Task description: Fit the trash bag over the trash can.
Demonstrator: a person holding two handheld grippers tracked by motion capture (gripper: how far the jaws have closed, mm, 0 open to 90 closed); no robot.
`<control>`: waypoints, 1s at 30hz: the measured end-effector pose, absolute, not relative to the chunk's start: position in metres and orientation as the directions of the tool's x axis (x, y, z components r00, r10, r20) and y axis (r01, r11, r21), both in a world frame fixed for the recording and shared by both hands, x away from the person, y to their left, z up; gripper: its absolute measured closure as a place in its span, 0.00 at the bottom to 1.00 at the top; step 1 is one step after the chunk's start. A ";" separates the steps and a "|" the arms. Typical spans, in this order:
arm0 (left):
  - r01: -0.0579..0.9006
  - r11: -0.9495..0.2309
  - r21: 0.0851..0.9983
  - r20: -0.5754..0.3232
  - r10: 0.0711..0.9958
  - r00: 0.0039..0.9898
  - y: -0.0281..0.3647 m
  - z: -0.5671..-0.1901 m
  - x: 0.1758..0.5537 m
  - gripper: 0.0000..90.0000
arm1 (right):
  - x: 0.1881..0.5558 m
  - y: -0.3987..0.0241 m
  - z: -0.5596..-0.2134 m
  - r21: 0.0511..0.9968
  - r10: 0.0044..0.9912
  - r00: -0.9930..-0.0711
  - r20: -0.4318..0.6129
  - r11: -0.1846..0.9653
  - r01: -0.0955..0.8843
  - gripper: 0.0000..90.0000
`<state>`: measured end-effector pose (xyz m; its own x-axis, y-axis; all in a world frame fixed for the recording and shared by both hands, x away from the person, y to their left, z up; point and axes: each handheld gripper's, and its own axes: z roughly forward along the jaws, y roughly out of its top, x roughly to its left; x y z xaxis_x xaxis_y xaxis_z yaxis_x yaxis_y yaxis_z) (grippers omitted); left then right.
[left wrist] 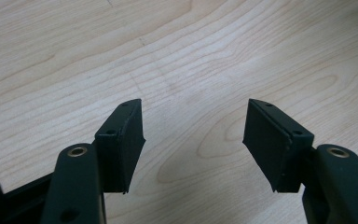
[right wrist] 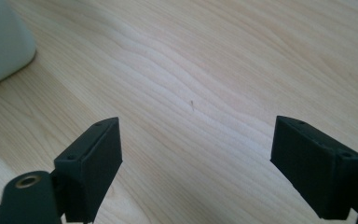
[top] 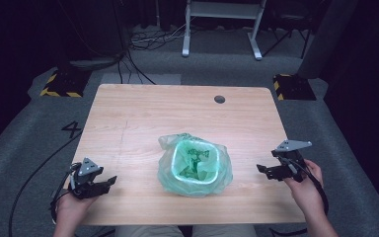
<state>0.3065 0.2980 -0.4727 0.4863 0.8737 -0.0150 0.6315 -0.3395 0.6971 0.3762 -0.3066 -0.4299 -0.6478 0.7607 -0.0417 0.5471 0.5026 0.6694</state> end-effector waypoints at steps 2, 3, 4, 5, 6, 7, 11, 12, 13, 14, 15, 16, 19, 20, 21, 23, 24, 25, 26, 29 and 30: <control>0.640 -0.340 0.689 -0.019 0.874 0.485 0.299 -0.475 0.307 0.42 | 0.374 -0.308 -0.435 0.668 0.766 -0.642 -0.041 0.498 0.552 0.18; 0.642 -0.337 0.689 -0.020 0.876 0.481 0.300 -0.476 0.307 0.42 | 0.373 -0.309 -0.438 0.669 0.768 -0.639 -0.039 0.495 0.555 0.18; 0.648 -0.332 0.686 -0.025 0.878 0.478 0.300 -0.477 0.307 0.42 | 0.371 -0.310 -0.441 0.669 0.771 -0.636 -0.033 0.490 0.559 0.18; 0.650 -0.332 0.683 -0.027 0.879 0.477 0.301 -0.477 0.308 0.42 | 0.370 -0.311 -0.444 0.670 0.774 -0.632 -0.029 0.485 0.562 0.18; 0.650 -0.336 0.682 -0.024 0.878 0.479 0.302 -0.478 0.308 0.42 | 0.369 -0.312 -0.447 0.670 0.777 -0.629 -0.025 0.480 0.567 0.18; 0.653 -0.333 0.680 -0.025 0.880 0.475 0.302 -0.478 0.308 0.42 | 0.368 -0.313 -0.450 0.670 0.780 -0.625 -0.025 0.477 0.569 0.18; 0.656 -0.332 0.678 -0.023 0.882 0.470 0.303 -0.481 0.309 0.42 | 0.364 -0.316 -0.460 0.676 0.790 -0.613 -0.014 0.459 0.576 0.18; 0.658 -0.332 0.676 -0.024 0.883 0.469 0.304 -0.482 0.309 0.42 | 0.363 -0.317 -0.462 0.679 0.794 -0.608 -0.010 0.452 0.579 0.18; 0.662 -0.330 0.673 -0.024 0.885 0.465 0.304 -0.482 0.310 0.42 | 0.362 -0.317 -0.465 0.684 0.797 -0.604 -0.008 0.445 0.578 0.18; 0.663 -0.329 0.672 -0.020 0.887 0.461 0.304 -0.483 0.310 0.42 | 0.361 -0.317 -0.467 0.690 0.800 -0.601 -0.005 0.438 0.577 0.18; 0.661 -0.335 0.672 -0.015 0.886 0.464 0.304 -0.484 0.311 0.42 | 0.360 -0.318 -0.469 0.694 0.803 -0.596 -0.008 0.433 0.575 0.18; 0.662 -0.336 0.671 -0.012 0.887 0.462 0.305 -0.484 0.311 0.42 | 0.360 -0.318 -0.470 0.697 0.806 -0.592 -0.005 0.427 0.576 0.18; 0.661 -0.334 0.672 -0.005 0.891 0.455 0.305 -0.486 0.312 0.42 | 0.360 -0.318 -0.476 0.709 0.808 -0.589 0.001 0.415 0.571 0.18; 0.660 -0.334 0.673 -0.002 0.891 0.453 0.304 -0.487 0.313 0.42 | 0.361 -0.318 -0.477 0.710 0.808 -0.589 0.001 0.414 0.569 0.18; 0.658 -0.337 0.673 0.003 0.891 0.453 0.304 -0.488 0.314 0.42 | 0.361 -0.317 -0.479 0.713 0.809 -0.588 0.006 0.409 0.570 0.18; 0.658 -0.337 0.674 0.006 0.892 0.451 0.304 -0.490 0.315 0.42 | 0.363 -0.317 -0.483 0.717 0.813 -0.582 0.008 0.401 0.570 0.17; 0.659 -0.338 0.672 0.010 0.894 0.449 0.303 -0.491 0.315 0.42 | 0.364 -0.317 -0.485 0.718 0.815 -0.579 0.013 0.395 0.572 0.17; 0.659 -0.337 0.673 0.010 0.894 0.447 0.303 -0.492 0.316 0.42 | 0.364 -0.317 -0.486 0.720 0.818 -0.574 0.013 0.391 0.573 0.17; 0.658 -0.338 0.673 0.013 0.895 0.446 0.303 -0.493 0.316 0.42 | 0.365 -0.317 -0.488 0.726 0.821 -0.570 0.014 0.384 0.571 0.17; 0.655 -0.335 0.678 0.016 0.897 0.442 0.303 -0.495 0.318 0.42 | 0.371 -0.316 -0.493 0.727 0.827 -0.562 0.022 0.373 0.576 0.17; 0.655 -0.330 0.680 0.014 0.899 0.439 0.304 -0.495 0.318 0.41 | 0.373 -0.315 -0.495 0.726 0.829 -0.559 0.023 0.371 0.580 0.17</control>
<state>0.3181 0.3037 -0.4955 0.4385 0.8986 0.0138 0.6547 -0.3299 0.6801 0.3732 -0.3147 -0.4953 -0.5593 0.8286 0.0234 0.5797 0.3707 0.7256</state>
